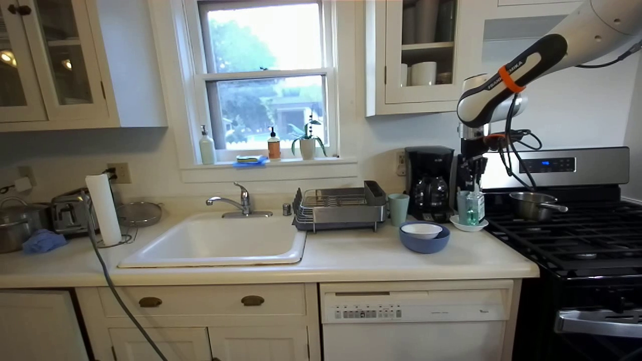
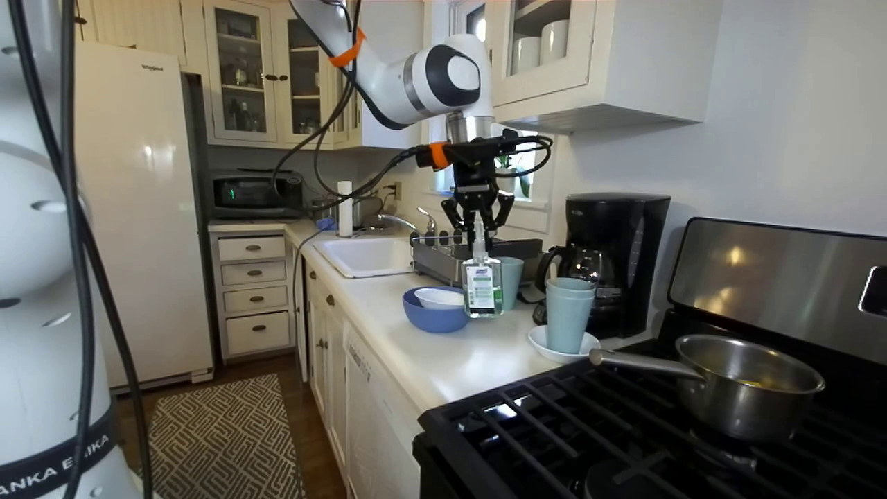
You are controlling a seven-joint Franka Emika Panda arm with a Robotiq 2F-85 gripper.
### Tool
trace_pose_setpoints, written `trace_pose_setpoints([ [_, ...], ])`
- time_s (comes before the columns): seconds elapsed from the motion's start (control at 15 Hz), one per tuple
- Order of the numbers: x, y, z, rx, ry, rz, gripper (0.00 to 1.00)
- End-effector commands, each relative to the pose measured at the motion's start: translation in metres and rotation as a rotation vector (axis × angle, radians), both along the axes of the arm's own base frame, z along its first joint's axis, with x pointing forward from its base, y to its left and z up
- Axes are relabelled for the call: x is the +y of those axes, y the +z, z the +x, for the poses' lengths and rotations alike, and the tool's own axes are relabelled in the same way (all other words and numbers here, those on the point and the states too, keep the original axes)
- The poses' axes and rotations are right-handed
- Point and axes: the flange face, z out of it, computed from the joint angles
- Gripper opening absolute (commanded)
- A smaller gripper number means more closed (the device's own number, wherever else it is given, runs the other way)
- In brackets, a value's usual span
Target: Move the pump bottle to the left
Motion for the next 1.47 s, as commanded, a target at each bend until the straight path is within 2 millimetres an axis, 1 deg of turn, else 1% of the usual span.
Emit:
trace_pose_setpoints([
  [0.0, 0.0, 0.001, 0.0, 0.001, 0.0, 0.0, 0.09],
  [0.07, 0.005, -0.004, 0.007, -0.009, 0.071, 0.018, 0.09],
  [0.2, 0.011, -0.01, 0.014, -0.022, 0.192, 0.005, 0.08],
  [0.47, 0.01, -0.025, 0.022, -0.047, 0.382, 0.002, 0.08],
  [0.67, 0.013, -0.038, 0.027, -0.094, 0.519, 0.078, 0.08],
  [0.8, 0.013, -0.044, 0.028, -0.09, 0.607, 0.118, 0.08],
  [1.07, 0.004, -0.055, 0.025, -0.023, 0.705, 0.121, 0.08],
  [1.4, 0.005, -0.062, 0.029, -0.008, 0.802, 0.11, 0.08],
])
